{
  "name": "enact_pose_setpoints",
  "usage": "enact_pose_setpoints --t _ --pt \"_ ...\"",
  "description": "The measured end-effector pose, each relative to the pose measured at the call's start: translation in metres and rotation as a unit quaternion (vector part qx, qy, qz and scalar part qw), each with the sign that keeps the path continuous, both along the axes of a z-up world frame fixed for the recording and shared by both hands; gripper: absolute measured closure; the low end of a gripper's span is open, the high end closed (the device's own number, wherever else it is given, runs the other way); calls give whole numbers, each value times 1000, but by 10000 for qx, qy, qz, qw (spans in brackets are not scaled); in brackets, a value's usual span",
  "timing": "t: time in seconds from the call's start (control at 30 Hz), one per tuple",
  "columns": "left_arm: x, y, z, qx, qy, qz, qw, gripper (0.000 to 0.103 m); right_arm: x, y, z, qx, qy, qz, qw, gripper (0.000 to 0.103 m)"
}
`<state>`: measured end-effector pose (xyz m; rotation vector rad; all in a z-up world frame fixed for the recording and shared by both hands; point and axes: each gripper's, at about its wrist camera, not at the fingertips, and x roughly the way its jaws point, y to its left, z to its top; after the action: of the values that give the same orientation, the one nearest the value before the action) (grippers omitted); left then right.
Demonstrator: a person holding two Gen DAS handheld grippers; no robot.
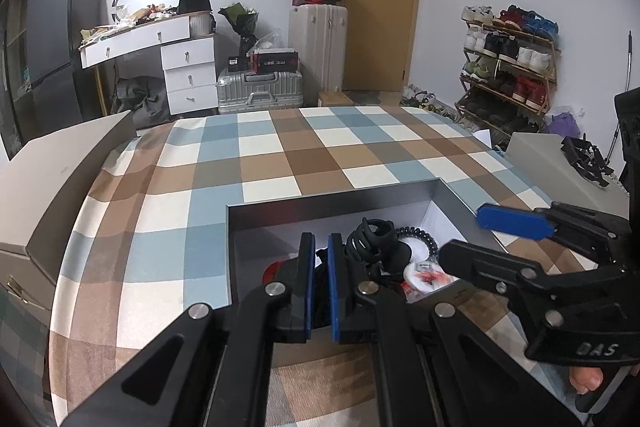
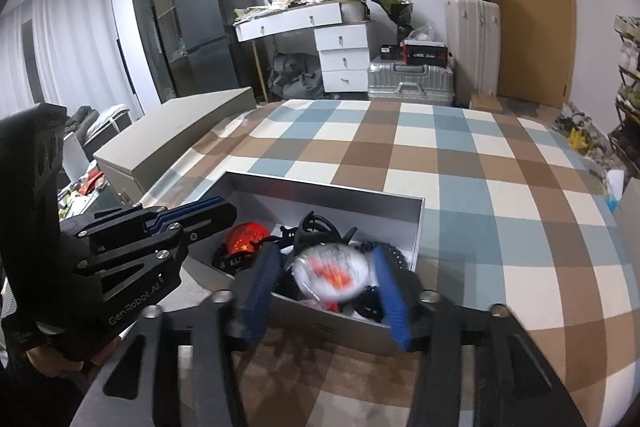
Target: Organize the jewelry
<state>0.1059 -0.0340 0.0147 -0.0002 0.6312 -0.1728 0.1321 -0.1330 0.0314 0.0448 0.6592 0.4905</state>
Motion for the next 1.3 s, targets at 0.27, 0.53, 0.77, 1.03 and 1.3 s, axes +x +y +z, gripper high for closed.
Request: enact_pose_setpoints --t 0.27,0.53,0.77,1.03,1.3 --pt "-22 3 11 -39 -382 104 9992 23 -17 -21 6 151 -254 -160 9994 0" --pt "-38 1 10 171 -779 240 9965 1 -31 -38 -3 220 -449 -238 9985 0" --pt "-38 10 3 133 -874 376 9954 1 -44 -48 -4 459 -787 -97 9958 0" --pt "-39 9 -1 182 -988 423 9940 1 -46 -50 -8 545 -1003 -79 9934 0" --pt "-40 17 -2 -44 -902 465 9948 1 -48 -48 -10 443 -1063 -100 9933 0"
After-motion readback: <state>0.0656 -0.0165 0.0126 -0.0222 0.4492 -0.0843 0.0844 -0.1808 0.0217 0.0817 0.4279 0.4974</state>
